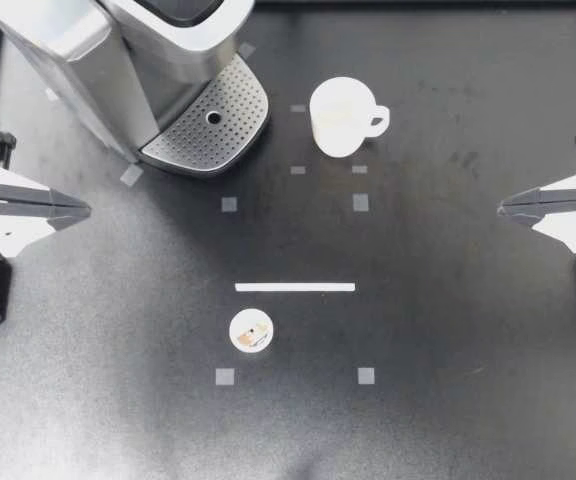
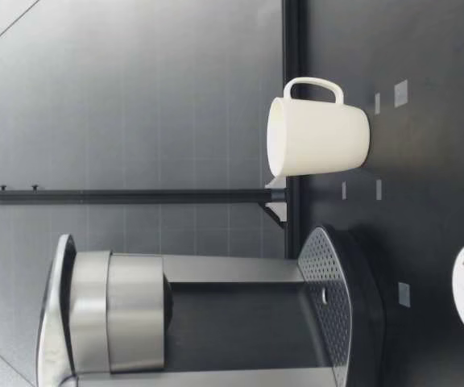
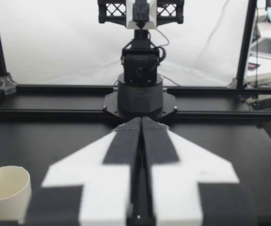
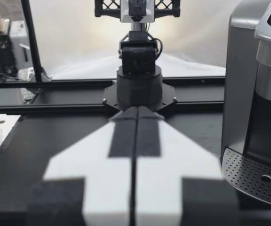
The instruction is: Place the coffee capsule inside the capsule container, then place the cup onto the center of the cup tray.
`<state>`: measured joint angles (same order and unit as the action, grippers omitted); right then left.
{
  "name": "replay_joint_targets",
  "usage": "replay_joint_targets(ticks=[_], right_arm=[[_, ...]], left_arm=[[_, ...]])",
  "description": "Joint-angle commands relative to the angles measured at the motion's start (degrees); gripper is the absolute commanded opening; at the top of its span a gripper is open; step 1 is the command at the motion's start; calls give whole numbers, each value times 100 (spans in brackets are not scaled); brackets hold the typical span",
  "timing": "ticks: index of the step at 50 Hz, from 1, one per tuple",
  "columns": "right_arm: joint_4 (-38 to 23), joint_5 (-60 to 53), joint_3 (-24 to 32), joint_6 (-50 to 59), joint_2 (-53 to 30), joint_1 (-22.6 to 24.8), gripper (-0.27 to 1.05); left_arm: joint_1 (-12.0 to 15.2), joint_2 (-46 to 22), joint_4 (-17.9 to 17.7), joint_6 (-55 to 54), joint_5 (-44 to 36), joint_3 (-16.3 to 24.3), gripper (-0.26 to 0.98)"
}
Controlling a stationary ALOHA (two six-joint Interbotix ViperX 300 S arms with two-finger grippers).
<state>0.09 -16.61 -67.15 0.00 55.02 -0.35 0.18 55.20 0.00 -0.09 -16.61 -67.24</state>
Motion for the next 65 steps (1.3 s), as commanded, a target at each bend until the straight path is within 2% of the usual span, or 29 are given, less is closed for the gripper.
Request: replay_joint_targets(ticks=[1, 4, 8, 23, 39, 53, 61, 65], right_arm=[[9, -79, 132, 18, -44, -26, 10], [9, -88, 264, 26, -158, -26, 0], [9, -79, 466, 26, -396, -26, -5], [97, 79, 1116, 378, -2092, 0, -4], [62, 940, 1907, 642, -3902, 510, -4], [53, 1441, 2417, 606, -4887, 686, 8], [53, 1485, 2637, 598, -5326, 712, 22], [44, 1503, 2725, 580, -5520, 712, 34]], left_arm=[[123, -9, 9, 9, -79, 62, 12], [123, -9, 9, 9, -88, 79, 7], [123, -9, 18, 26, -97, 97, 6], [123, -9, 9, 18, -123, 35, 6], [123, -9, 9, 35, -123, 0, 6], [114, 0, 9, 35, -123, -141, 6], [123, 9, 9, 35, -123, -202, 6], [123, 18, 18, 26, -97, -220, 6]])
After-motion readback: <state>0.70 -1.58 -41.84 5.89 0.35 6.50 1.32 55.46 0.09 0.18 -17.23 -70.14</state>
